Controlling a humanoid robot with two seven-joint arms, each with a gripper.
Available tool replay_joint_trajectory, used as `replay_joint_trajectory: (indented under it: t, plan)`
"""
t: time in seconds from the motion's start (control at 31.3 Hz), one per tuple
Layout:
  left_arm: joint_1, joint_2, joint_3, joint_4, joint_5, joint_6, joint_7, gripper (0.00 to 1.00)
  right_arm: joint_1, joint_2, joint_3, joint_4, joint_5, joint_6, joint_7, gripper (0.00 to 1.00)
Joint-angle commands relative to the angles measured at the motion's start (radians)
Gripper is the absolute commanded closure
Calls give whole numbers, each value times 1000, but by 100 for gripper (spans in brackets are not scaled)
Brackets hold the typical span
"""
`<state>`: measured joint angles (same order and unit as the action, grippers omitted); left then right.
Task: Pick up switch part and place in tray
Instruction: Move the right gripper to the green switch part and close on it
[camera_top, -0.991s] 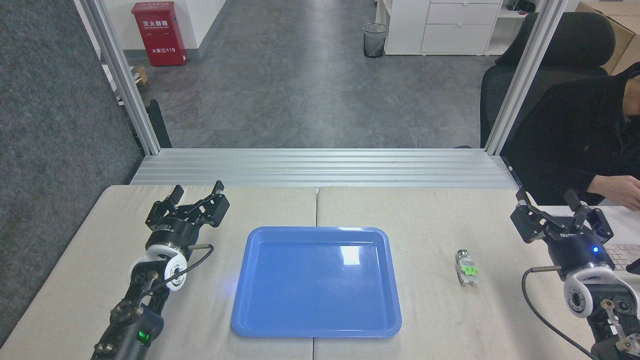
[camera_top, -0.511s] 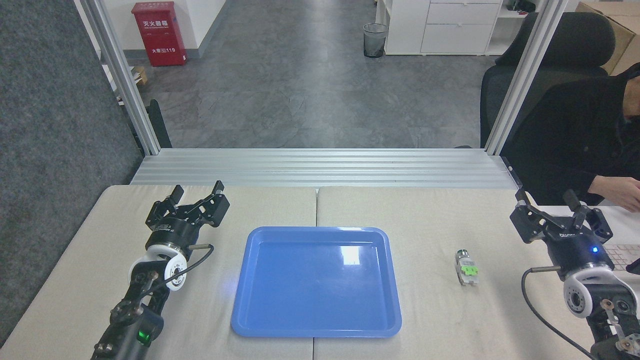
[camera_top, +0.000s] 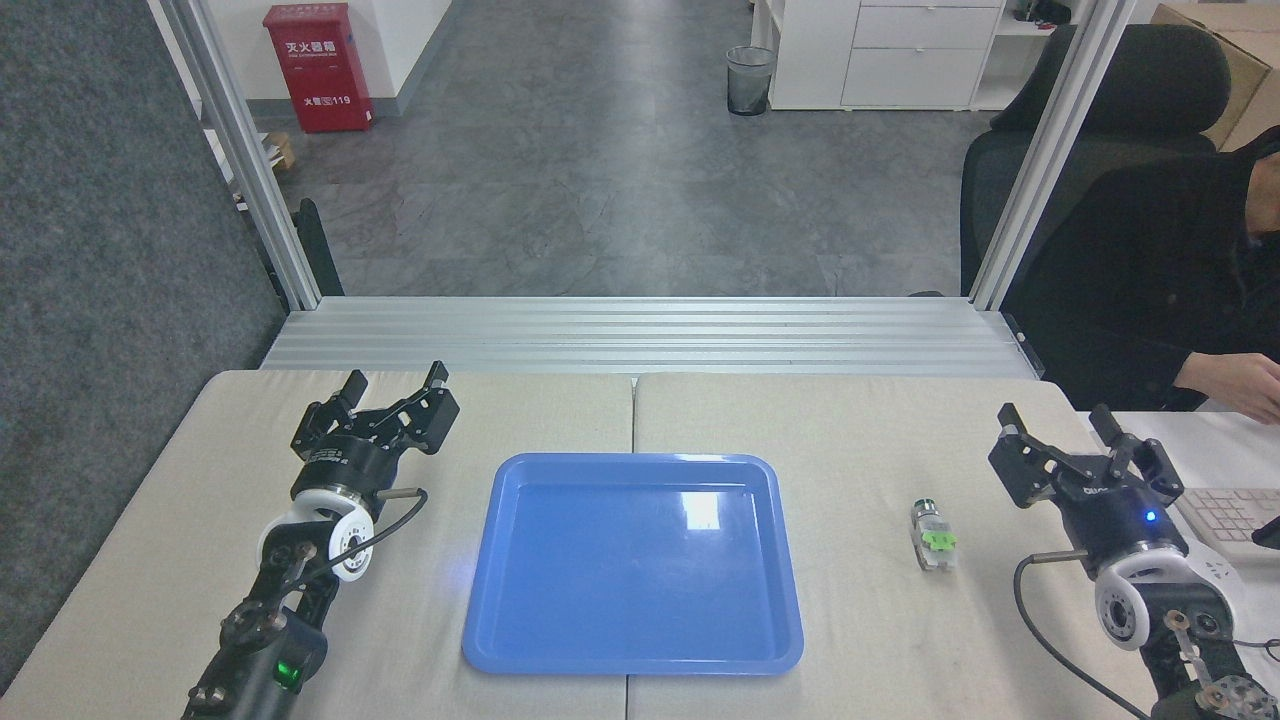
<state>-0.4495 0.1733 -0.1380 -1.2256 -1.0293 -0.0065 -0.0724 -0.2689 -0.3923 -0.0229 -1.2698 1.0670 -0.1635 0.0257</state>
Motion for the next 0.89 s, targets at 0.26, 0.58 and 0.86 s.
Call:
replay_joint_trajectory:
  t: [0.26,0.58,0.86]
  plan:
    - [0,0,0,0,0,0,0,0,16,148,143,267,-2,-2,-3,1]
    - [0,0,0,0,0,0,0,0,16,171,143,316,-6,2,-3,1]
    - [0,0,0,0,0,0,0,0,7,164,167,342,-1,4,2,9]
